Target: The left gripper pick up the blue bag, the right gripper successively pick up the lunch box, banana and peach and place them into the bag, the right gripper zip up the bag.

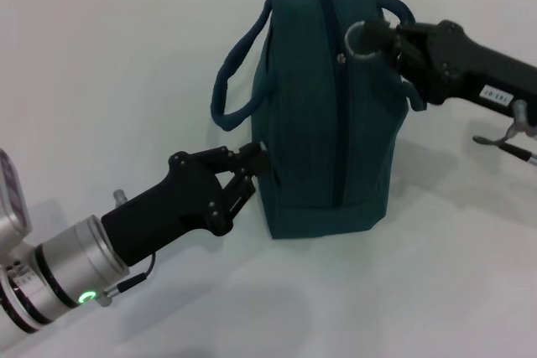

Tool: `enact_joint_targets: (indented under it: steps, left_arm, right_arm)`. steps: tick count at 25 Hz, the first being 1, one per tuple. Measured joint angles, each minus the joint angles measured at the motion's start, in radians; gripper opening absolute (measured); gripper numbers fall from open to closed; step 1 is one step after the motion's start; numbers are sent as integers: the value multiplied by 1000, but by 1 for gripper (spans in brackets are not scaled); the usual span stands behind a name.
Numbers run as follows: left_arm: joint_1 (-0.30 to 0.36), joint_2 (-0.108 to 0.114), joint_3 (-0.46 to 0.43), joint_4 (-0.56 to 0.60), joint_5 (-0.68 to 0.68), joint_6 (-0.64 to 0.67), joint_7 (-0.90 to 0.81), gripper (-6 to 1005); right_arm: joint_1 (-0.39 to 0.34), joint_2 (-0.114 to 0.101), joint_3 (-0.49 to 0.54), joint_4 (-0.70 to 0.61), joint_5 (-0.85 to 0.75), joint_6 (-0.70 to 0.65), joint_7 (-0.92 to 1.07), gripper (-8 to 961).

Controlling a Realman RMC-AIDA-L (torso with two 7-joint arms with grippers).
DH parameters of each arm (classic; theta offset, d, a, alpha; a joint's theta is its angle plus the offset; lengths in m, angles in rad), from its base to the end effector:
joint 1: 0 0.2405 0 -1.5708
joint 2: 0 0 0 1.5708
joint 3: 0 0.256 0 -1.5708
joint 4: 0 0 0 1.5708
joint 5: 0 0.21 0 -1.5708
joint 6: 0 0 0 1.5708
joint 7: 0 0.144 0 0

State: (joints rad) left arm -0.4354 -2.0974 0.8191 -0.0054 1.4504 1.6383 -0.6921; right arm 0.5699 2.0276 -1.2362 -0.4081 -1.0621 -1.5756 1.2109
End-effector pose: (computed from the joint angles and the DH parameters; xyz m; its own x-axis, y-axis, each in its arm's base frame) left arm -0.2692 0.2457 -0.0694 0.5179 0.1713 0.8381 0.5356 -0.8289 -0.1616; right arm 0.1940 0.3388 -0.0080 0.4841 -0.1955 -0.8529 -0.3905 -0.9205 -0.0106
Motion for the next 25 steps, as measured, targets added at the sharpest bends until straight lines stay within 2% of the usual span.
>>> enact_joint_targets:
  steps: [14, 19, 25]
  left_arm:
    - [-35, 0, 3, 0, -2, 84, -119, 279]
    - [-54, -6, -1, -7, -3, 36, -123, 508]
    - [-96, -10, -2, -48, -23, -29, -118, 564]
  right_arm:
    - [5, -3, -8, 1, 2, 12, -17, 17]
    - [7, -2, -8, -2, 2, 12, -25, 17]
    - [6, -1, -8, 0, 2, 11, -26, 17]
